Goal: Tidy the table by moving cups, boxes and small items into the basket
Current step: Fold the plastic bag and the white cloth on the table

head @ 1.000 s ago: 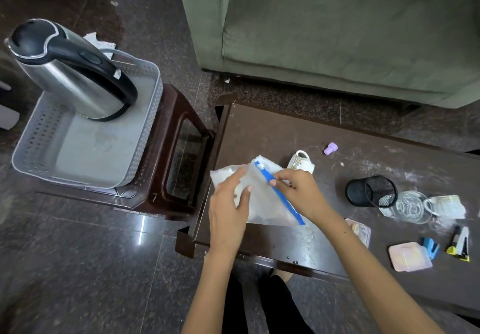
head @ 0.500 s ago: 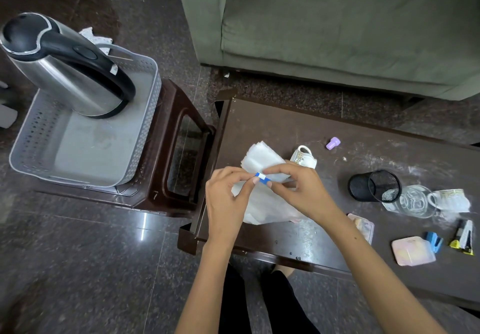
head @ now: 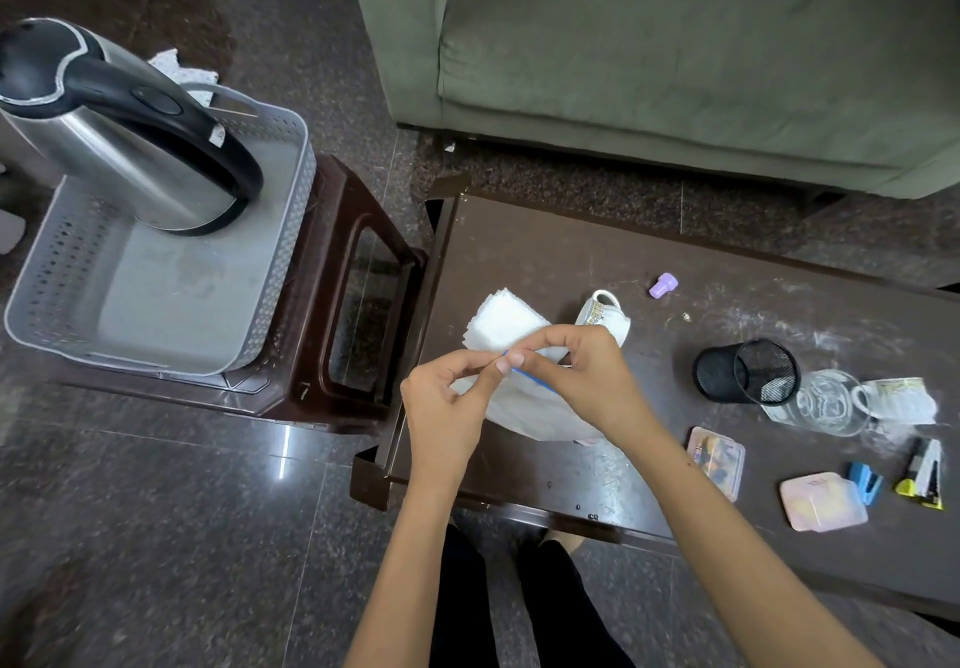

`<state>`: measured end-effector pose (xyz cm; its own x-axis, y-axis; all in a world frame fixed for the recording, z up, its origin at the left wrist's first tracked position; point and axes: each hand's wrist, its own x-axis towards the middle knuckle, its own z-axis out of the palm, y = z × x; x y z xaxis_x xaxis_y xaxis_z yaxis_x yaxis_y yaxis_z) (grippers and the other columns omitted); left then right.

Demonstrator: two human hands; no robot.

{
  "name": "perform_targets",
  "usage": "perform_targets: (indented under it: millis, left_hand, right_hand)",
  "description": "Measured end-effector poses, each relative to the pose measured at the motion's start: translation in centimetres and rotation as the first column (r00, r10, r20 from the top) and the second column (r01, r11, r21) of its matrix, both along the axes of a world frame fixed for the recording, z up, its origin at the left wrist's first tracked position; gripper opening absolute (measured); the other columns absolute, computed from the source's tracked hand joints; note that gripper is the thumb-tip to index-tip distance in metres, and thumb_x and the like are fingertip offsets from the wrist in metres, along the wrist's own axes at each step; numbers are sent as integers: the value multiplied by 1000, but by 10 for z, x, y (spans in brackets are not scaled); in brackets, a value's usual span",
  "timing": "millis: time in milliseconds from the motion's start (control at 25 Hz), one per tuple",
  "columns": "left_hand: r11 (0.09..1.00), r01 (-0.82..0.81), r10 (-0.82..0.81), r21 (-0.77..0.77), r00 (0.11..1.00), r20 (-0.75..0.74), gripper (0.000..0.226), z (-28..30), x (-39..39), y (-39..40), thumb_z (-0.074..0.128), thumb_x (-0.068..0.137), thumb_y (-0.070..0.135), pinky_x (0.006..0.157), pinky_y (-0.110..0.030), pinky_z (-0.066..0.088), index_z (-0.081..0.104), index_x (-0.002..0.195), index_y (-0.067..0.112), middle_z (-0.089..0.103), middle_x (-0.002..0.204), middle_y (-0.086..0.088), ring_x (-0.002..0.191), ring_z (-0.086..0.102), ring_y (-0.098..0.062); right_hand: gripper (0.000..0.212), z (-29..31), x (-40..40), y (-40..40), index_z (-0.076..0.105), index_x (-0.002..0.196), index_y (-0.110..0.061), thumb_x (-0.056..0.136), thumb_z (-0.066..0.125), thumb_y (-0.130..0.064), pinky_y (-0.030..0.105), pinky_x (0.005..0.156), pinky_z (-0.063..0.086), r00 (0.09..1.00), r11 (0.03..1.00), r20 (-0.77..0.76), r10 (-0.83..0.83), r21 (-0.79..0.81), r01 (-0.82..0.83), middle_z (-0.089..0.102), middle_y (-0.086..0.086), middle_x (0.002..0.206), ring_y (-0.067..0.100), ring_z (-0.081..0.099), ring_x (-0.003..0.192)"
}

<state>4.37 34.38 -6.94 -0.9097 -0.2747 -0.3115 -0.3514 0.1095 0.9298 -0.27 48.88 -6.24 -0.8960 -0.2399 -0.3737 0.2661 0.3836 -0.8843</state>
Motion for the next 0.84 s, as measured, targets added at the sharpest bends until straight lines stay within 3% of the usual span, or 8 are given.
perform_targets:
  millis: [80,200,480,640,840]
  left_hand:
    - [998,-33,33,56,999,13,6,-1,3,2,74,80,17,77,-26,54,77,82,12,75,78,2,82,70,-12]
    - [987,-107,103,122,994,35,4,-4,5,4,72,81,12,76,-26,54,76,82,10,75,78,-2,81,70,-16]
    - [955,-259,246,145,964,104,9,-13,8,-11,71,82,11,73,-29,54,74,79,19,74,78,-7,77,70,-19]
    - [947,-300,283,114,948,144,6,-30,8,-28,70,83,14,66,-19,51,72,80,19,73,78,-16,71,70,-21]
    - [959,-285,279,10,946,166,9,-53,-2,-29,72,82,16,77,-33,55,71,78,25,73,77,-8,76,71,-23]
  right_hand:
    - [9,3,-2,0,75,80,-11,83,71,-19,8,55,37,999,999,-12,39,33,-39,73,-5,79,-5,59,62]
    - [11,4,0,3,74,79,-7,83,71,-16,4,53,36,994,988,-51,101,120,-94,68,-10,73,-10,54,53]
    - [8,-11,12,41,72,74,-13,82,71,-15,5,58,36,987,939,-70,145,324,-115,69,-13,74,-12,55,59]
    - [6,-34,21,67,72,74,-21,80,73,-21,19,63,44,990,909,-101,100,414,-50,69,-16,78,3,62,69]
    - [4,-51,23,75,73,79,-17,80,73,-21,38,67,55,988,901,-149,34,432,34,70,-10,83,13,66,75]
